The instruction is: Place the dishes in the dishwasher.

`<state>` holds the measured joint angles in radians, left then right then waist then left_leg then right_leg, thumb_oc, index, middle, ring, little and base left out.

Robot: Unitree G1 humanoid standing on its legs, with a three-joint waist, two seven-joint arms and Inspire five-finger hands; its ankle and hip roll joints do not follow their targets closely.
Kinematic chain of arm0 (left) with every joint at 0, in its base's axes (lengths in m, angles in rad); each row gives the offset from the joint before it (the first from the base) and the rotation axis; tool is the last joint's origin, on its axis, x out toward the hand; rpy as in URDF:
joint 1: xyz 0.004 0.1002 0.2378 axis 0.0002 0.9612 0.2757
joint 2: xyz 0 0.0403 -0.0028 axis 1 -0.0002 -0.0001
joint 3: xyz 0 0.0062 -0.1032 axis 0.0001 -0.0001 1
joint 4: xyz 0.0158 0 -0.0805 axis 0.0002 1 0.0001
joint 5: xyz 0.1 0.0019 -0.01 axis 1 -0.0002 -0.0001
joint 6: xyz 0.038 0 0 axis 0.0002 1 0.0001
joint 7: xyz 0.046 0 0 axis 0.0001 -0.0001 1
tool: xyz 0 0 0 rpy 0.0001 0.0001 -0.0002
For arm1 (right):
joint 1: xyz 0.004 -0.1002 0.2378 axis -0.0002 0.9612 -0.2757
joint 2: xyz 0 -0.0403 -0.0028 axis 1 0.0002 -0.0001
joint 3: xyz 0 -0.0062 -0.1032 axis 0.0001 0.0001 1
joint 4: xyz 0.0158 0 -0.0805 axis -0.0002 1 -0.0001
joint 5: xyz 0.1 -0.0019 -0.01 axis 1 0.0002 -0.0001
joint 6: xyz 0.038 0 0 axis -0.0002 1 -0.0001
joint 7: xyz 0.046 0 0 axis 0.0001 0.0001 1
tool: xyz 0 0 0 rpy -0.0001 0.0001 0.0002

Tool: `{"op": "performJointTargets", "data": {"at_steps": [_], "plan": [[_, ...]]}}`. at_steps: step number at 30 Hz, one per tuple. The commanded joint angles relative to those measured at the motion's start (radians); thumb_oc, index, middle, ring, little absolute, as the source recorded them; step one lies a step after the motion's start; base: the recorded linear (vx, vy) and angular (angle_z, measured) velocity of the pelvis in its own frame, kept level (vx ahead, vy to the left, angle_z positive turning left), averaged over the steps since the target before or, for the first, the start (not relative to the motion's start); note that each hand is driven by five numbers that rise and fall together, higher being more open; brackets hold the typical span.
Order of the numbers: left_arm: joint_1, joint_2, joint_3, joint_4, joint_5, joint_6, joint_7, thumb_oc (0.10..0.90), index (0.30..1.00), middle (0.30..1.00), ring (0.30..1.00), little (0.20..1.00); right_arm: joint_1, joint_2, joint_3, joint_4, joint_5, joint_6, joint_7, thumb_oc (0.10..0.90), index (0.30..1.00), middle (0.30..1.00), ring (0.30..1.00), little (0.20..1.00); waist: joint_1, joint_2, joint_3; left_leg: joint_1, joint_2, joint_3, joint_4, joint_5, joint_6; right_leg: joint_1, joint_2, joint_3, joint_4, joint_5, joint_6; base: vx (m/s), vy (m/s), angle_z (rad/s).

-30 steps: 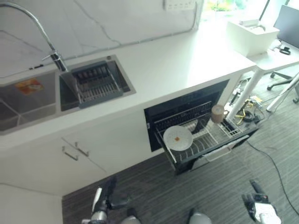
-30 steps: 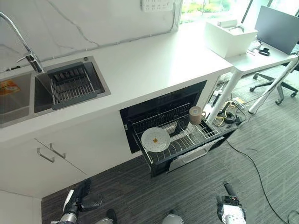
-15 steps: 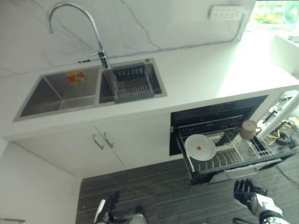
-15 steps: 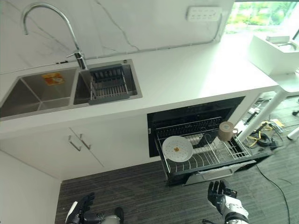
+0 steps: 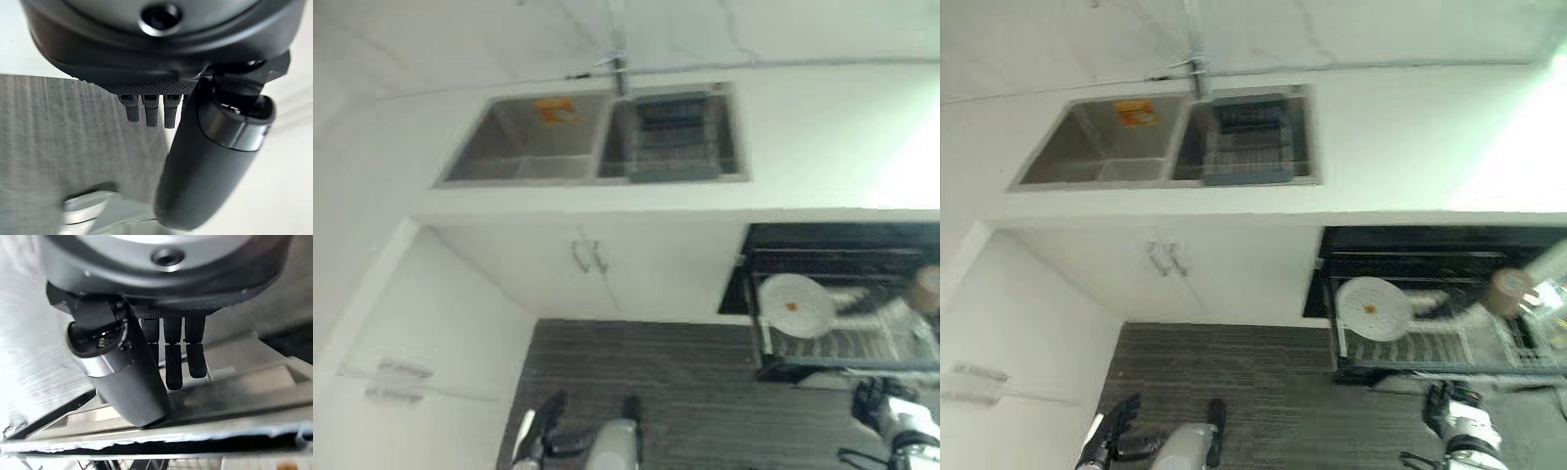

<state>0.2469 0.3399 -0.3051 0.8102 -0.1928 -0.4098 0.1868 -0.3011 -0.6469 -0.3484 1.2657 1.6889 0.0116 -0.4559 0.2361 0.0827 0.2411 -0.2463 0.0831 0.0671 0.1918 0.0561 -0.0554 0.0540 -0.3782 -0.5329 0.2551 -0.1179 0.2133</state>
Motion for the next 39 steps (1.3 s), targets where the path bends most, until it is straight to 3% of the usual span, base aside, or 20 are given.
{"op": "performJointTargets", "data": {"at_steps": [1, 9, 12, 19, 26, 29, 30, 31, 32, 36, 39], "plan": [[-0.074, 0.073, 0.016, -0.022, -0.041, -0.022, 0.018, 0.8, 0.9, 0.9, 0.9, 0.9, -0.238, -0.069, 0.035, -0.088, -0.025, 0.047, 0.103, 0.4, 0.3, 0.3, 0.3, 0.3, 0.036, -0.002, 0.005, 0.034, 0.041, -0.004, 0.108, -0.153, -0.087, -0.092, -0.006, 0.034, 0.045, 0.027, -0.025, 0.04, -0.009, 0.45], [-0.082, 0.133, 0.008, -0.058, -0.087, -0.023, 0.024, 0.8, 0.9, 0.9, 0.9, 0.9, -0.466, -0.195, 0.135, -0.052, -0.034, 0.041, 0.128, 0.4, 0.3, 0.3, 0.3, 0.3, 0.117, 0.008, 0.057, -0.048, -0.003, -0.07, 0.108, -0.131, -0.075, -0.118, -0.038, -0.024, 0.045, 0.051, -0.008, 0.03, -0.039, 0.31], [-0.083, 0.157, 0.018, -0.063, -0.12, -0.024, 0.029, 0.8, 0.9, 0.9, 0.9, 0.9, -0.561, -0.235, 0.175, -0.048, -0.041, -0.003, 0.162, 0.4, 0.3, 0.3, 0.3, 0.3, 0.143, 0.012, 0.077, -0.074, -0.008, -0.081, 0.108, -0.126, -0.073, -0.129, -0.047, -0.036, 0.045, 0.061, -0.005, 0.05, -0.042, 0.27], [-0.069, 0.174, 0.049, -0.06, -0.139, -0.051, 0.02, 0.8, 0.9, 0.9, 0.9, 0.9, -0.655, -0.287, 0.213, -0.043, -0.104, -0.062, 0.231, 0.4, 0.3, 0.3, 0.3, 0.3, 0.153, 0.005, 0.088, -0.089, -0.001, -0.085, 0.108, -0.149, -0.076, -0.137, -0.054, -0.026, 0.045, 0.058, 0.015, 0.09, -0.039, 0.15], [-0.07, 0.184, 0.052, -0.089, -0.146, -0.069, 0.006, 0.8, 0.9, 0.9, 0.9, 0.9, -0.655, -0.294, 0.212, -0.038, -0.152, -0.046, 0.269, 0.4, 0.3, 0.3, 0.3, 0.3, 0.143, -0.001, 0.094, -0.102, 0.011, -0.069, 0.108, -0.131, -0.068, -0.164, -0.059, -0.034, 0.045, 0.091, 0.01, -0.03, -0.003, -0.05], [-0.075, 0.19, 0.051, -0.118, -0.161, -0.065, 0.009, 0.8, 0.9, 0.9, 0.9, 0.9, -0.637, -0.282, 0.211, -0.046, -0.213, -0.039, 0.302, 0.4, 0.3, 0.3, 0.3, 0.3, 0.13, -0.01, 0.085, -0.09, 0.019, -0.069, 0.108, -0.153, -0.075, -0.162, -0.049, -0.004, 0.045, 0.073, 0.023, -0.05, -0.018, -0.18], [-0.076, 0.193, 0.053, -0.125, -0.164, -0.065, 0.006, 0.8, 0.9, 0.9, 0.9, 0.9, -0.631, -0.276, 0.211, -0.049, -0.236, -0.034, 0.315, 0.4, 0.3, 0.3, 0.3, 0.3, 0.13, -0.009, 0.089, -0.098, 0.02, -0.06, 0.108, -0.133, -0.069, -0.174, -0.054, -0.019, 0.045, 0.094, 0.011, -0.17, 0.015, -0.1], [-0.079, 0.196, 0.056, -0.135, -0.167, -0.067, 0.001, 0.8, 0.9, 0.9, 0.9, 0.9, -0.623, -0.268, 0.218, -0.057, -0.28, -0.032, 0.333, 0.472, 0.408, 0.408, 0.408, 0.408, 0.125, -0.012, 0.088, -0.097, 0.024, -0.057, 0.108, -0.133, -0.069, -0.177, -0.051, -0.014, 0.045, 0.093, 0.011, -0.18, 0.019, -0.13], [-0.082, 0.196, 0.061, -0.147, -0.174, -0.064, -0.005, 0.8, 0.9, 0.9, 0.9, 0.9, -0.612, -0.256, 0.225, -0.07, -0.354, -0.044, 0.343, 0.8, 0.9, 0.9, 0.9, 0.9, 0.119, -0.016, 0.086, -0.094, 0.029, -0.052, 0.108, -0.135, -0.07, -0.18, -0.048, -0.008, 0.045, 0.092, 0.011, -0.1, -0.012, -0.11], [-0.089, 0.176, 0.089, -0.155, -0.225, -0.066, -0.047, 0.8, 0.9, 0.9, 0.9, 0.9, -0.53, -0.192, 0.276, -0.174, -0.643, -0.139, 0.367, 0.8, 0.9, 0.9, 0.9, 0.9, 0.083, -0.036, 0.081, -0.072, 0.047, -0.028, 0.108, -0.143, -0.072, -0.186, -0.03, 0.025, 0.045, 0.088, 0.008, -0.1, 0.006, -0.21], [-0.096, 0.158, 0.104, -0.155, -0.252, -0.046, -0.084, 0.8, 0.9, 0.9, 0.9, 0.9, -0.439, -0.126, 0.285, -0.259, -0.72, -0.176, 0.363, 0.8, 0.9, 0.9, 0.9, 0.9, 0.049, -0.052, 0.075, -0.046, 0.062, -0.006, 0.108, -0.151, -0.07, -0.185, -0.018, 0.049, 0.045, 0.086, 0.006, -0.08, 0.021, -0.33]]}}
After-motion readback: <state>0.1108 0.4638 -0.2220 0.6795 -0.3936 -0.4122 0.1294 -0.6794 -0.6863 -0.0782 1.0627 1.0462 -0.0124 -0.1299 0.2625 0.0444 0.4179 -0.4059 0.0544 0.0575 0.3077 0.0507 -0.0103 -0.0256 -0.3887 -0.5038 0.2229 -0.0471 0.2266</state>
